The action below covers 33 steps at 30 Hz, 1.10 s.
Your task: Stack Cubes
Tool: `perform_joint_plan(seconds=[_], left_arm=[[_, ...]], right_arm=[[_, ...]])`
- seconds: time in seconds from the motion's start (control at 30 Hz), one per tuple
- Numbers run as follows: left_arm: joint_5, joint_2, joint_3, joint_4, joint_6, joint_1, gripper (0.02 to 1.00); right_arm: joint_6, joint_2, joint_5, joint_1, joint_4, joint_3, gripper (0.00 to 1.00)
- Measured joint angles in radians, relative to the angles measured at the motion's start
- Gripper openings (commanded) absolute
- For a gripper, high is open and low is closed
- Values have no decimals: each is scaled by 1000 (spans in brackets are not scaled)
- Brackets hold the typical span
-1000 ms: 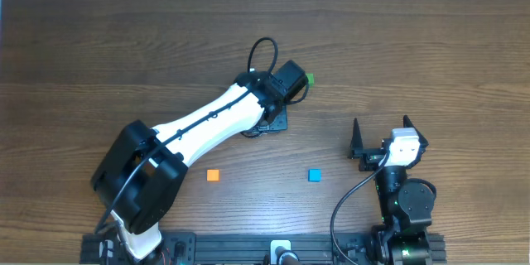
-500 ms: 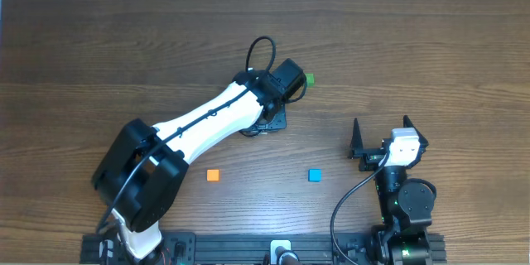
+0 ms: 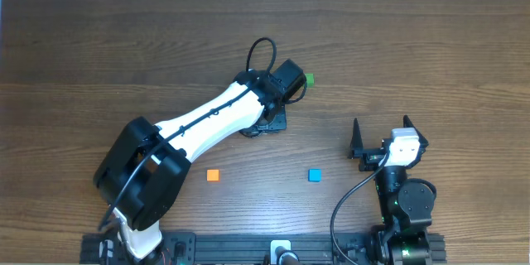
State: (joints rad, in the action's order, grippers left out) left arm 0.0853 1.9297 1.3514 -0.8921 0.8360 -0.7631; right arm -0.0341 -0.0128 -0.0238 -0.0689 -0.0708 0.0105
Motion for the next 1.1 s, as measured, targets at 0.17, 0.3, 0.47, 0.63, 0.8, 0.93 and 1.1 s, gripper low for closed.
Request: perform_joint_plan(seconds=[0.17,0.3,0.47,0.63,0.8,0.93,1.1], left_arm=[[-10,8,0,0,6,0,689],[-14,10,0,2,9,0,987],[-18,8,0,14,10,0,1000],[-14,-95,-10,-3,10,0,1000],[2,-326,-10,-69,10,0,1000],[39,-484,-45,-120,10,0,1000],[60,-628,-331,-108,19,0,998]], right_arm=[[0,0,0,0,0,0,993],[0,0,0,0,0,0,991],[0,0,0,0,0,0,993],[0,0,0,0,0,0,993],[0,0,0,0,0,0,993],[0,0,0,0,0,0,993],[-1,0,0,0,0,0,993]])
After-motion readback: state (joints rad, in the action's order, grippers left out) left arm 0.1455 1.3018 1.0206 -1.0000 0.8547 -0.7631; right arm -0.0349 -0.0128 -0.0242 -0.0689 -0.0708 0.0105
